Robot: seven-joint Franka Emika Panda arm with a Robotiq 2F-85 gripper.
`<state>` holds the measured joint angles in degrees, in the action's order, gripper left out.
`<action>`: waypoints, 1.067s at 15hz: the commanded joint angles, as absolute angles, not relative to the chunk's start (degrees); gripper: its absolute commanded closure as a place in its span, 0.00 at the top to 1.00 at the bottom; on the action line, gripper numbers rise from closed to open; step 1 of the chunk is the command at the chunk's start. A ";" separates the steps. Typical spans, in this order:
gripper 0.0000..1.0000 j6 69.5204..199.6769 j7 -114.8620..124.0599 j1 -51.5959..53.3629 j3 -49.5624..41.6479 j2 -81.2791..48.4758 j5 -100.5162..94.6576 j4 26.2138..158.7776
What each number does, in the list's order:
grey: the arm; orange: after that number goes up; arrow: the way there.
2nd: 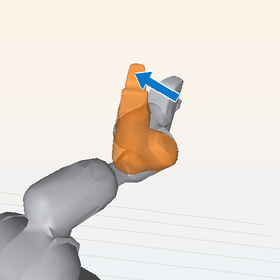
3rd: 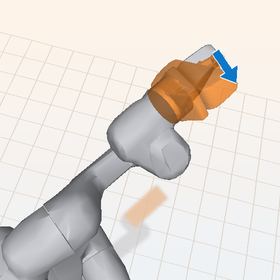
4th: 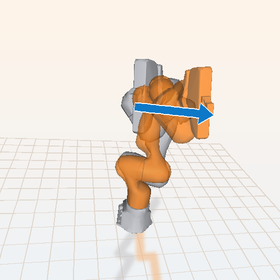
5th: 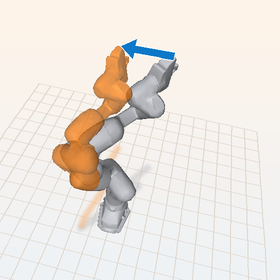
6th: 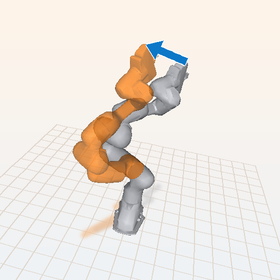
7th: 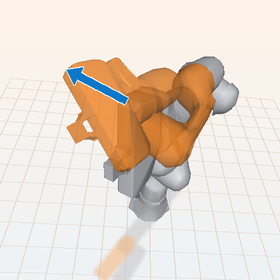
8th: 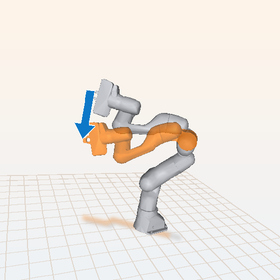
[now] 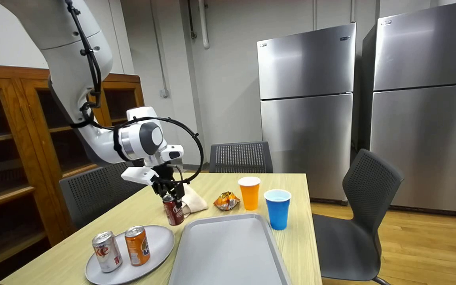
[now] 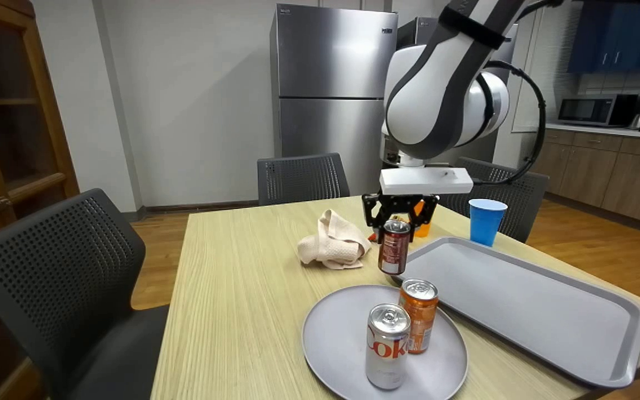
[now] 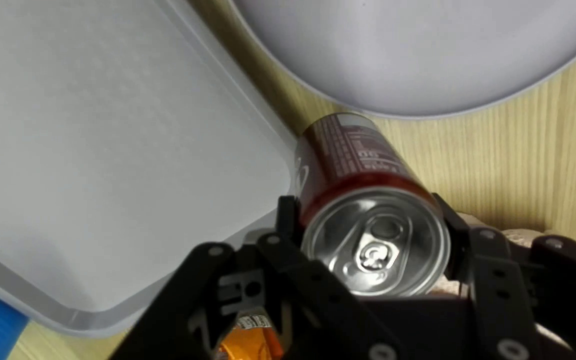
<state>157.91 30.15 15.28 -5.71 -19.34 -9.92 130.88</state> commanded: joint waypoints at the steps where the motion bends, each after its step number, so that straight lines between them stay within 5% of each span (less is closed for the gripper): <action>1: 0.38 159.19 26.21 12.81 -6.34 -16.06 -10.10 133.85; 16: 0.38 160.83 11.89 -1.23 -7.23 -18.06 -3.64 133.01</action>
<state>160.43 15.61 1.03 -7.53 -18.55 -5.81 133.16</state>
